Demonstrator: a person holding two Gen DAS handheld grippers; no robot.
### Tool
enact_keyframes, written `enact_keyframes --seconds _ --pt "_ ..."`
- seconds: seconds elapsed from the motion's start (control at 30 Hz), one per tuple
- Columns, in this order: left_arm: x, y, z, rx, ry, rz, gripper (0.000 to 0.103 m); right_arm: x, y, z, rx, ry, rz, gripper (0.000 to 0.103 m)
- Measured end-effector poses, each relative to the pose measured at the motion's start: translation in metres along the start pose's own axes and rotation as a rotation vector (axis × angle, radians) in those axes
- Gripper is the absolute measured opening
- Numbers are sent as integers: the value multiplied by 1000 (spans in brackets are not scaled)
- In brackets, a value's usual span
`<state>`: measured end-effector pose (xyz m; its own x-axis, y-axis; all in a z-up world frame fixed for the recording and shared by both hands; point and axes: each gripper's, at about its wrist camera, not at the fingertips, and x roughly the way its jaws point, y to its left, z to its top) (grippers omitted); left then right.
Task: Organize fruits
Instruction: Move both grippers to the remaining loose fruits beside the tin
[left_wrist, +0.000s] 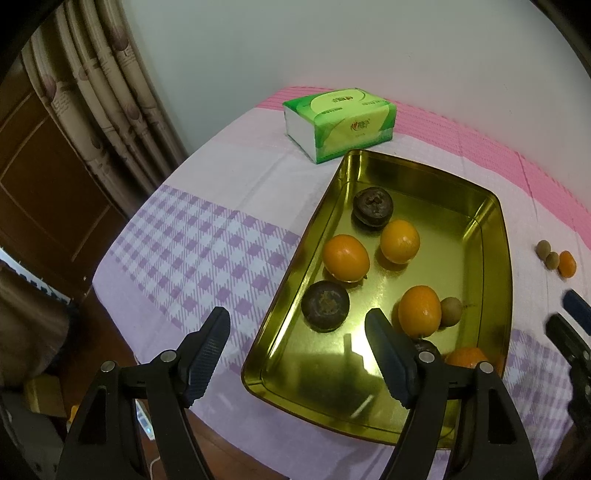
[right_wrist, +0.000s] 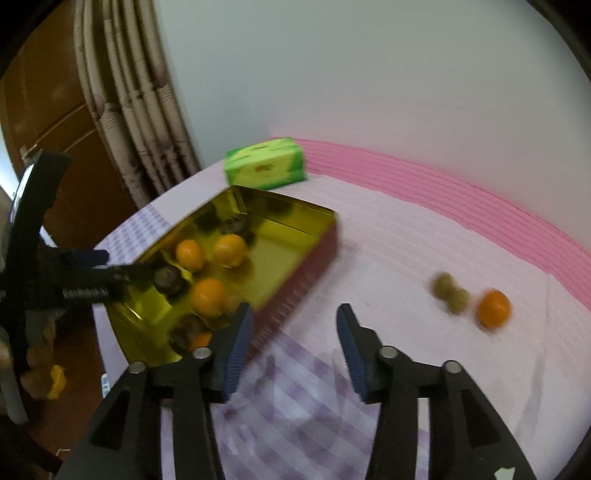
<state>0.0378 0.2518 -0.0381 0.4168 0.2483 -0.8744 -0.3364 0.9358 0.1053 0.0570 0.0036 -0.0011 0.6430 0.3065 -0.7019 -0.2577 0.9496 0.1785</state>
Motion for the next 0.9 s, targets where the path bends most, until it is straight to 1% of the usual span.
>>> enact_keyframes --seconds 0.03,0.13,0.4,0.53,0.6,0.67,0.7,0.73,0.9 --pt "0 0 -1 3 0 3 76 -6 -10 -7 16 -2 -19 53" --pt "-1 -4 -2 14 0 8 76 -18 -38 -22 60 -3 -72 59" --pt "-4 -15 -4 58 -8 21 76 -51 -131 -68 188 12 -273 63" --pt "-8 -25 -3 87 -14 20 76 -67 -169 -84 242 14 -350 63" --pt "-11 -30 -3 102 -21 16 76 -70 -181 -87 257 15 -381 64" --pt "-15 -36 -2 121 -27 11 76 -75 -195 -92 274 17 -414 69" --pt "-17 -39 -2 132 -29 5 76 -77 -199 -94 277 17 -429 74" --pt "-18 -43 -2 142 -30 1 76 -79 -205 -96 279 16 -452 76" --pt "-23 -69 -2 216 -39 -6 76 -79 -221 -104 283 39 -494 76"
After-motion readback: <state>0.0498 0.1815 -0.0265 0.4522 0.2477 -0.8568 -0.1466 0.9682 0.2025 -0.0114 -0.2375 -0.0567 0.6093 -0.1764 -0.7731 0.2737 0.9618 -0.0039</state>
